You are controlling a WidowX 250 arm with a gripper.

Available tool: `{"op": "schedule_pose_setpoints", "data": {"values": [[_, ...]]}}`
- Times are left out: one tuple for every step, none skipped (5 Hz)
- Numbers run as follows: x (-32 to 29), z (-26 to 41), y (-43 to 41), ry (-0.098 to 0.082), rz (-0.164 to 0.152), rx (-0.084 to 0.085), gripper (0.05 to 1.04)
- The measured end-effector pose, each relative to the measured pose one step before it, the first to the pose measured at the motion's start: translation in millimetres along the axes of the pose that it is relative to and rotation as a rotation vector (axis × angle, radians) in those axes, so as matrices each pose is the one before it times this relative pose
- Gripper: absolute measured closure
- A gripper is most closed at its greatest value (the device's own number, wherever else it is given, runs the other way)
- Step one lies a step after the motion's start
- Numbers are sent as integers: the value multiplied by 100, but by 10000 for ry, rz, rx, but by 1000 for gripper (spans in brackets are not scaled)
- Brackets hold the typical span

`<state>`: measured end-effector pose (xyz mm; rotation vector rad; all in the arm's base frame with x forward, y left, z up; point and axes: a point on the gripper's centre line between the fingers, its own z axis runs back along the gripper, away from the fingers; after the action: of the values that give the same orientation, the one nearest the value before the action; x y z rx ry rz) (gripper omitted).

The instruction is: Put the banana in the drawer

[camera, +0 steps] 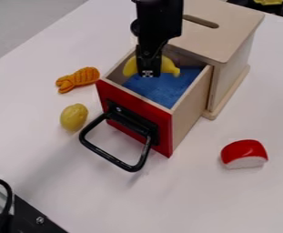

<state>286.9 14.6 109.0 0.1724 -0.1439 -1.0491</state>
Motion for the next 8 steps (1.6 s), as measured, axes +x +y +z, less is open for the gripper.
{"op": "schedule_pose_setpoints", "data": {"values": [[-31,-1642,137,242,-153,-173,702],[31,-1220,73,143,-103,-126,702],[78,-1225,-133,108,-38,-236,702],[143,-434,-197,-11,9,-166,702],[412,-147,-264,-49,-99,-89,655],[-248,-144,-160,307,-210,-444,345],[83,66,136,-260,159,1,98],[-1,970,-2,-146,-62,216,86]]}}
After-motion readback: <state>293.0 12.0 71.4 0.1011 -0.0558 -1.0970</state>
